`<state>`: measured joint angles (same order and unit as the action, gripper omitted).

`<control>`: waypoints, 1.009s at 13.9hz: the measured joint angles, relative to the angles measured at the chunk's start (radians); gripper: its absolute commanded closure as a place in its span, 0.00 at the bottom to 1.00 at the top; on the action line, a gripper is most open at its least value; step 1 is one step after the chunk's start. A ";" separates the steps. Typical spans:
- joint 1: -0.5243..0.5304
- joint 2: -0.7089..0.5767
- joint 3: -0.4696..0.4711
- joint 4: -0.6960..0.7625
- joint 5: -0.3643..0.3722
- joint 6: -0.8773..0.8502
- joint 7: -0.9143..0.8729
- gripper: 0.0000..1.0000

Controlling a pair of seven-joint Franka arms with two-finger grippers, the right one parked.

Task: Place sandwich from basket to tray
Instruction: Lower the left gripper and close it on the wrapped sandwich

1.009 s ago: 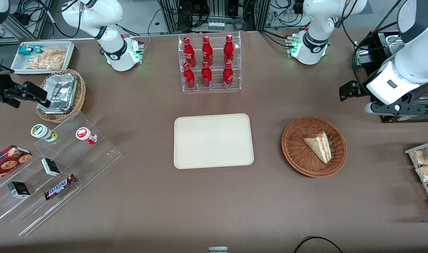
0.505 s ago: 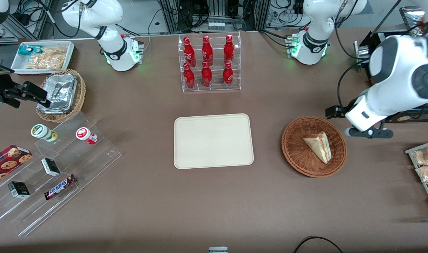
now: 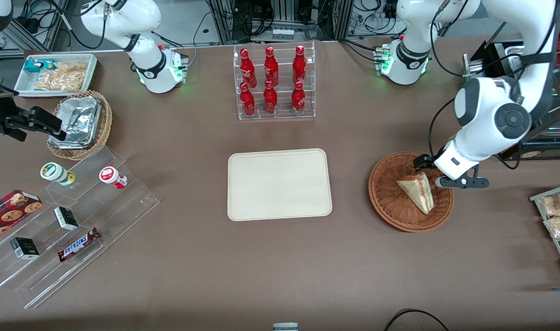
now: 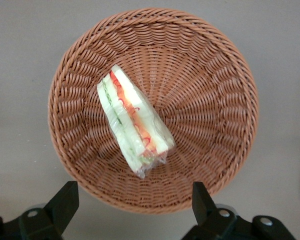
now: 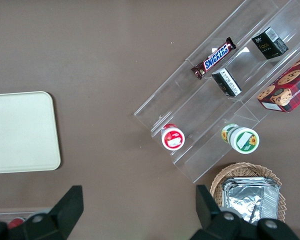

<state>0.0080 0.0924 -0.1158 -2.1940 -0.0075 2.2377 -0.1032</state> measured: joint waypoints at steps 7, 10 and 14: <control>-0.001 0.062 -0.002 -0.035 0.001 0.160 -0.528 0.00; -0.001 0.096 -0.003 -0.035 0.001 0.201 -0.666 0.00; -0.001 0.141 -0.003 -0.035 0.001 0.209 -0.694 0.00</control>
<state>0.0071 0.2337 -0.1187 -2.2286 -0.0070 2.4463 -0.7971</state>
